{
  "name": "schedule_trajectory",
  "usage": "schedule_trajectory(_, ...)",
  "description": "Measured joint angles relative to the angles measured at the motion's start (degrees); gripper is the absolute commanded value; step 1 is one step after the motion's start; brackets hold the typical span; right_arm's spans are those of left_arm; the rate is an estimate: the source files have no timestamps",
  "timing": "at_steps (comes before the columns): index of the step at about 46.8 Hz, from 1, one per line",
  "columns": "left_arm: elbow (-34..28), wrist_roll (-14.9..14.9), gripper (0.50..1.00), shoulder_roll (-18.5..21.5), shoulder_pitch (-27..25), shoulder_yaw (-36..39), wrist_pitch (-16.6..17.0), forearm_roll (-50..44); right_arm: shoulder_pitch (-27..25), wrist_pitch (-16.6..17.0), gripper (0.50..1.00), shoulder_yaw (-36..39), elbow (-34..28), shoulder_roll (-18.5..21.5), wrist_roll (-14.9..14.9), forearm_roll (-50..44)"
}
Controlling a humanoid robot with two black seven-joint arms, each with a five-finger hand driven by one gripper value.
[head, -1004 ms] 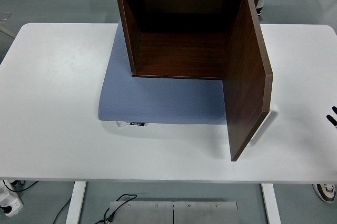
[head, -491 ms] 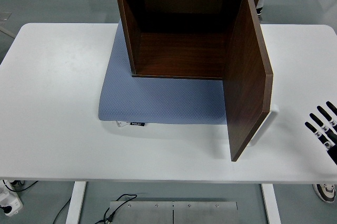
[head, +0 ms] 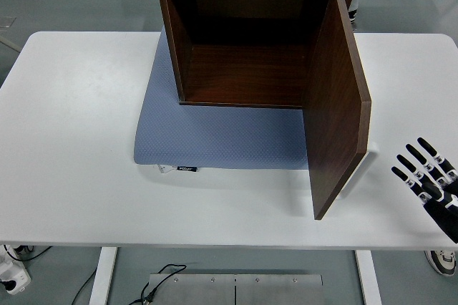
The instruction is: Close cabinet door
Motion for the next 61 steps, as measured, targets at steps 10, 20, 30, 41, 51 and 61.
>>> schedule_trajectory(10,-0.04,0.00,1.000,0.00,0.01,0.00,0.00,0.00,1.69,0.00,1.000,-0.88,0.54,0.00,-0.08,-0.83)
schedule_trajectory(20,-0.02,0.00,1.000,0.00,0.01,0.00,0.00,0.00,3.18,0.00,1.000,-2.70,1.13,0.27,-0.14,-1.19)
schedule_trajectory(30,-0.03,0.00,1.000,0.00,0.00,0.00,0.00,0.00,5.22,0.00,1.000,-4.21,1.18,0.57,-0.17,-2.34)
schedule_trajectory(41,-0.02,0.00,1.000,0.00,-0.03,0.00,0.00,0.00,7.30,0.00,1.000,-6.25,1.20,0.89,-0.13,-2.67)
schedule_trajectory(51,0.01,0.00,1.000,0.00,-0.02,0.00,0.00,0.00,7.97,0.00,1.000,-7.64,1.37,1.22,-0.10,-4.08)
schedule_trajectory(61,0.00,0.00,1.000,0.00,0.00,0.00,0.00,0.00,10.04,0.00,1.000,-9.35,1.38,1.23,-0.09,-4.22)
